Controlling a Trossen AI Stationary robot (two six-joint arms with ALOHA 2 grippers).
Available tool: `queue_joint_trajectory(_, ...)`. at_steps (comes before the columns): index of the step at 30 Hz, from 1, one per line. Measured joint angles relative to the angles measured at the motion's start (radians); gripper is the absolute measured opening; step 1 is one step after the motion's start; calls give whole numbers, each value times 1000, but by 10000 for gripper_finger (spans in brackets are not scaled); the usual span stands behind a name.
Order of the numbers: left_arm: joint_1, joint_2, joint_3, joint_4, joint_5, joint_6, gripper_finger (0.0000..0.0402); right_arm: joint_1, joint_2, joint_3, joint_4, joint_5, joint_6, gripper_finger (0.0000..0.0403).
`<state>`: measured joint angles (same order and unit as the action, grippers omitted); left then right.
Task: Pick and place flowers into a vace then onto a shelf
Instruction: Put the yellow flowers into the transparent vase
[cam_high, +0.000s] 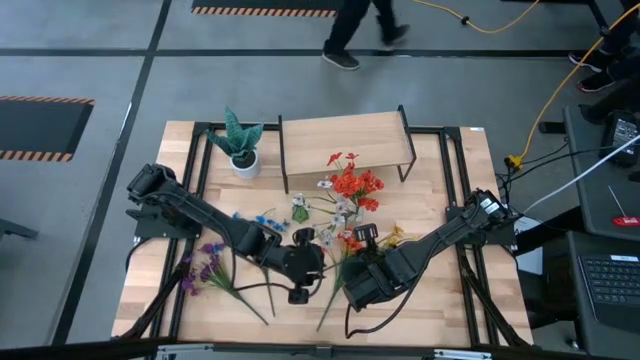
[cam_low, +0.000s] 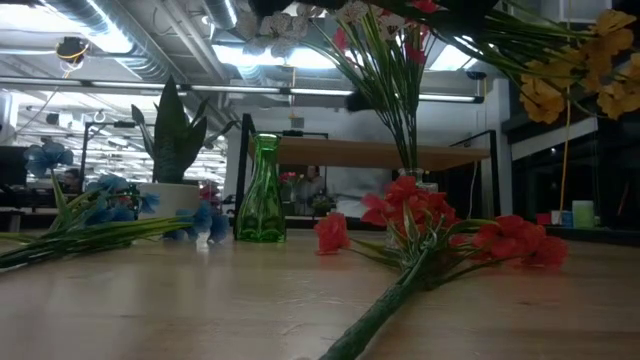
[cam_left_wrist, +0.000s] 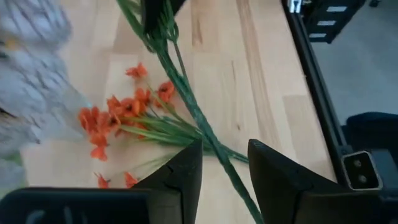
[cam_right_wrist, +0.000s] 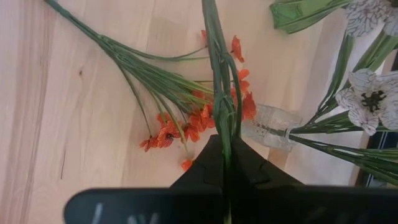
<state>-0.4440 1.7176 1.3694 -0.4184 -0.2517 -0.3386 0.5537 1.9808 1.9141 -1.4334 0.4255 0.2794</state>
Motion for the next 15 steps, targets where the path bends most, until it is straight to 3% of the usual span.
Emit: queue_joint_trajectory(15, 9, 0, -20, 3, 19, -45, 99, 0, 0, 0, 1, 2, 7, 1)
